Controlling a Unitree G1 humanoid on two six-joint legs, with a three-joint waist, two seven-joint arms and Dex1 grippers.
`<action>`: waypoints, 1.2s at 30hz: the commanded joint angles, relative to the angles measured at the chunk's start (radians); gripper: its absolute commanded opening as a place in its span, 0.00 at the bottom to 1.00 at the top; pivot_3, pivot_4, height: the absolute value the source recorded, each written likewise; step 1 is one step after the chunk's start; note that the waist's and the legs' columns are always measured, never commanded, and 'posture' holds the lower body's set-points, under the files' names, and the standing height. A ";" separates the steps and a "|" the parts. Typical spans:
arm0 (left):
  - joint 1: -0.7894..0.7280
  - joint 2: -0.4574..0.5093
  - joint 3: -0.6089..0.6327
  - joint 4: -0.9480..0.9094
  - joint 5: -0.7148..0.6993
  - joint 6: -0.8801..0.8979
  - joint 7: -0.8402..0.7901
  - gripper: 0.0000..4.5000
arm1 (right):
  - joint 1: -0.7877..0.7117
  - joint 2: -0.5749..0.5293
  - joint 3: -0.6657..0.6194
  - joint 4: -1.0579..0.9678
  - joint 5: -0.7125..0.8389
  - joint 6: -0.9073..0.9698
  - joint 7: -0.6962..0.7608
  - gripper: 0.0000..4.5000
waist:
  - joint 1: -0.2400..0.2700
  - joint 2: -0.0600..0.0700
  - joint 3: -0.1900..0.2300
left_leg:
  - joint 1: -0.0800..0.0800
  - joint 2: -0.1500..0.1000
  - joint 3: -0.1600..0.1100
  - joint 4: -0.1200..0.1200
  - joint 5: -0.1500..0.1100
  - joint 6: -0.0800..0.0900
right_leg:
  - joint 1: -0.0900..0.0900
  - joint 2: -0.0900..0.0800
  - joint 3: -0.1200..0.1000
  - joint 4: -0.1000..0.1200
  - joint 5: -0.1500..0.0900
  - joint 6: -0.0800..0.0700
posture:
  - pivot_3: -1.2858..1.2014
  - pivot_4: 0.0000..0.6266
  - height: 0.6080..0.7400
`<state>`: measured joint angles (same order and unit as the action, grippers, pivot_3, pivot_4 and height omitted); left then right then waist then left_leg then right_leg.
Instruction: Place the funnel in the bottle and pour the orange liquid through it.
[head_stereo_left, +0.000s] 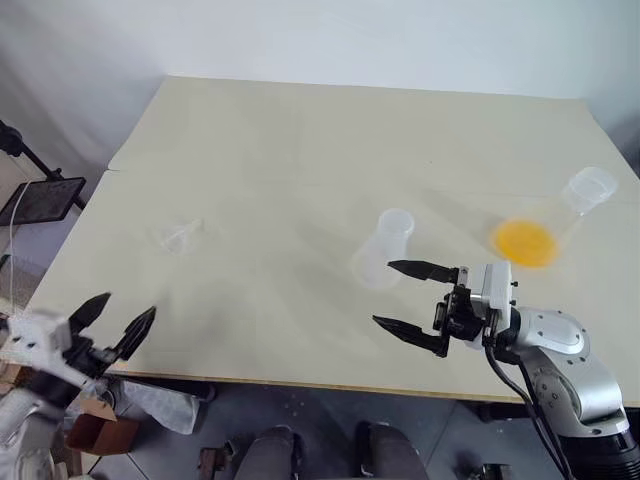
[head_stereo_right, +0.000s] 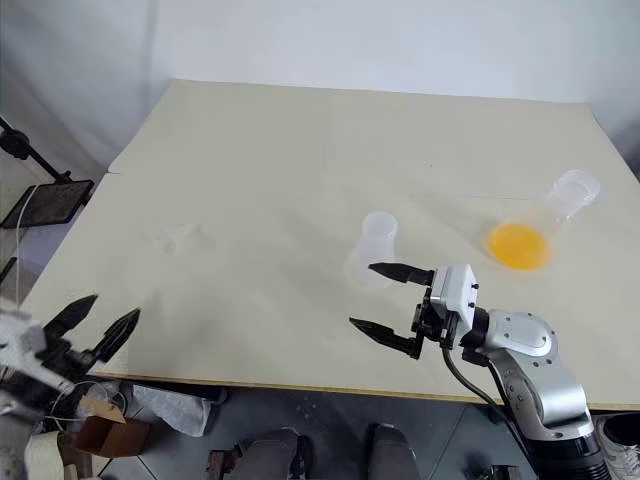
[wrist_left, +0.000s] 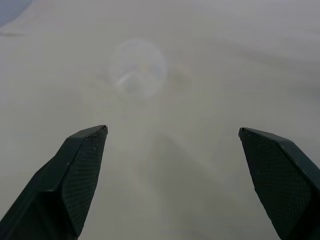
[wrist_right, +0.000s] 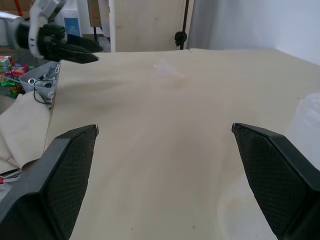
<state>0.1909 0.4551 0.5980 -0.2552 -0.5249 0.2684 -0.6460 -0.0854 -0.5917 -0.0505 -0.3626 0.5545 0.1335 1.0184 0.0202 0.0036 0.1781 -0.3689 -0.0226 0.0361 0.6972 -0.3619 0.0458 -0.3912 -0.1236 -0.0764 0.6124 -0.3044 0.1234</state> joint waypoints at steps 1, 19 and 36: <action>-0.101 0.018 -0.111 -0.011 0.064 0.061 0.100 0.99 | 0.023 -0.004 -0.030 -0.028 -0.002 -0.019 -0.013 1.00 | -0.001 0.000 0.000 | 0.000 0.000 0.000 0.000 0.000 0.000 | 0.000 0.000 0.000 0.002 0.000 0.000 | 0.52 0.24 1.00; -0.497 -0.006 -0.280 0.369 0.206 0.013 0.234 0.99 | 0.083 0.016 -0.045 -0.083 -0.031 -0.038 -0.102 1.00 | 0.003 0.000 0.000 | 0.000 0.001 0.002 0.002 0.000 -0.001 | -0.001 0.007 -0.002 0.007 0.000 0.000 | 0.52 0.24 1.00; -0.588 0.056 -0.288 0.449 0.176 -0.017 0.126 0.00 | 0.127 0.015 -0.068 -0.095 -0.054 -0.070 -0.134 1.00 | 0.003 0.000 0.000 | 0.000 0.000 0.002 0.002 0.000 -0.001 | -0.001 0.008 -0.004 0.007 0.000 0.001 | 0.52 0.24 1.00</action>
<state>-0.3875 0.4892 0.2869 0.2253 -0.3226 0.2740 -0.4867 0.0319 -0.5763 -0.0887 -0.4145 0.4947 0.0854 0.8937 0.0230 0.0033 0.1779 -0.3689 -0.0220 0.0380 0.6990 -0.3619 0.0450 -0.3926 -0.1160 -0.0805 0.6197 -0.3040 0.1242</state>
